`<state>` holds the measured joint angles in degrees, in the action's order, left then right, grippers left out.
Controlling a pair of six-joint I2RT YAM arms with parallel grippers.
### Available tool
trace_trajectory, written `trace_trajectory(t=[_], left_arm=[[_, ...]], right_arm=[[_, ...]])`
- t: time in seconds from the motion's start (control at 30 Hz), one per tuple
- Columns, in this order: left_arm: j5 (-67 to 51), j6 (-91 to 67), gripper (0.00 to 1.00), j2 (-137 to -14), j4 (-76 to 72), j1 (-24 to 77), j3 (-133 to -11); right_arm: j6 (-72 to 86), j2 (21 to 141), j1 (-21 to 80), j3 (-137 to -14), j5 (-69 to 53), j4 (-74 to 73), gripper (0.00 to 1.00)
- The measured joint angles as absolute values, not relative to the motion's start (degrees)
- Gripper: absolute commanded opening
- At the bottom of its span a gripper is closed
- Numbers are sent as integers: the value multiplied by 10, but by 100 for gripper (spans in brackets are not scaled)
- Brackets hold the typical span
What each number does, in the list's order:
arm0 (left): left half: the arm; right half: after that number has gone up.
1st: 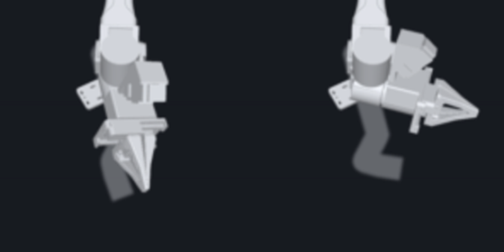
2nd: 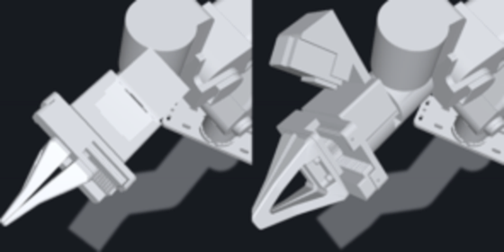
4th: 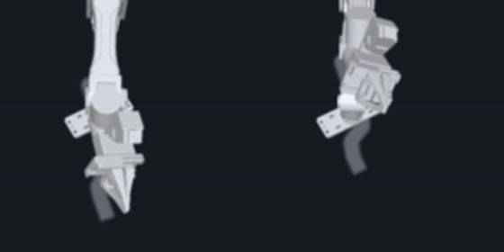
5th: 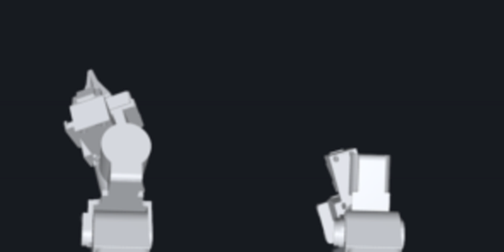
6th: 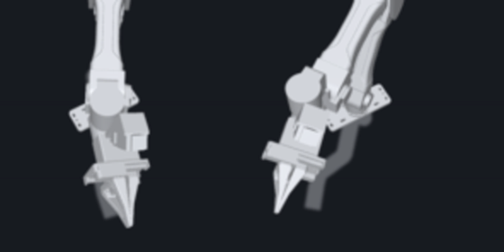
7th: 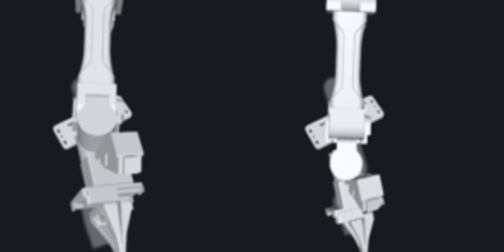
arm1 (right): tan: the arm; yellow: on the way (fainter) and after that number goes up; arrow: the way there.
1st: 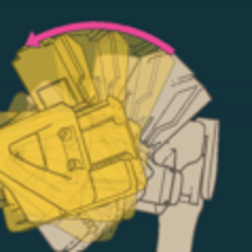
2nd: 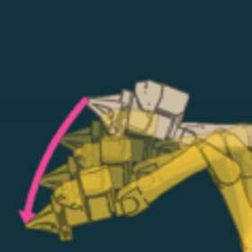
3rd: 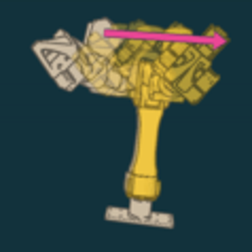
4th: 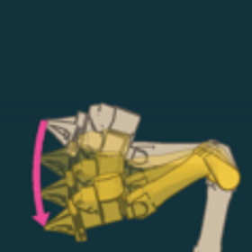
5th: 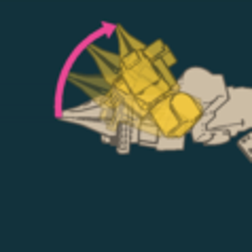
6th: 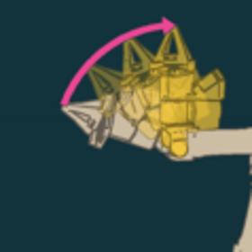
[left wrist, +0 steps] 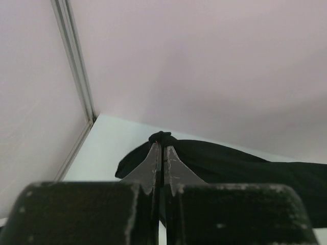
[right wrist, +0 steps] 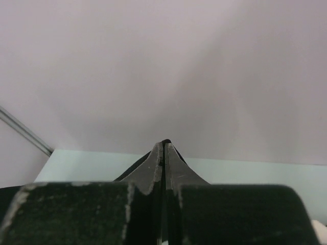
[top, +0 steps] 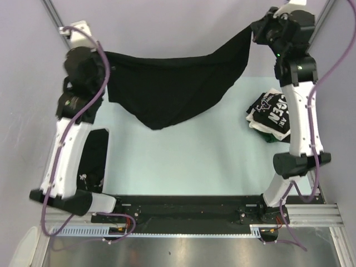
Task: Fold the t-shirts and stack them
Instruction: Flatten out the tshirt
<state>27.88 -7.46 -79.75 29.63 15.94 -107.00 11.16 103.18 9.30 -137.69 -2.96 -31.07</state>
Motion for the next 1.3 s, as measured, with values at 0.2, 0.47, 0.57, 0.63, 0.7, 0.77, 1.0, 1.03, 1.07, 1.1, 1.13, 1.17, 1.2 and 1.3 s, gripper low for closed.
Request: trace_trajectory(t=[0.2, 0.47, 0.57, 0.63, 0.7, 0.77, 1.0, 1.03, 1.07, 1.1, 1.13, 1.17, 1.2, 1.3], left_arm=[[263, -76, 0, -607, 281, 161, -1006], [292, -85, 0, -404, 332, 161, -891], [298, -85, 0, -428, 334, 161, -860], [297, -85, 0, -475, 331, 161, -845], [295, -86, 0, -530, 317, 161, -834], [288, -86, 0, -596, 297, 161, -832], [234, -86, 0, -891, 285, 161, -949], [228, -86, 0, -934, 300, 161, -986], [222, -86, 0, -972, 306, 161, -1023], [217, -86, 0, -1003, 307, 161, -1053], [214, -88, 0, -1025, 308, 161, -1073], [211, -90, 0, -1039, 310, 161, -1087], [209, -91, 0, -1045, 310, 161, -1096], [210, -93, 0, -1047, 311, 161, -1131]], right_arm=[[106, 868, 86, -1283, -22, -315, 0], [98, 666, 121, -1140, 29, -332, 0], [88, 678, 121, -1126, 38, -319, 0], [81, 722, 117, -1124, 44, -310, 0], [73, 780, 111, -1131, 51, -303, 0], [66, 871, 96, -1167, 56, -302, 0], [66, 1183, 55, -1361, 51, -362, 0], [70, 1210, 51, -1382, 48, -364, 0], [72, 1225, 49, -1393, 43, -364, 0], [75, 1234, 47, -1399, 38, -365, 0], [79, 1240, 45, -1405, 33, -366, 0], [82, 1240, 44, -1410, 28, -366, 0], [83, 1240, 43, -1416, 25, -366, 0], [87, 1235, 42, -1457, 18, -353, 0]])
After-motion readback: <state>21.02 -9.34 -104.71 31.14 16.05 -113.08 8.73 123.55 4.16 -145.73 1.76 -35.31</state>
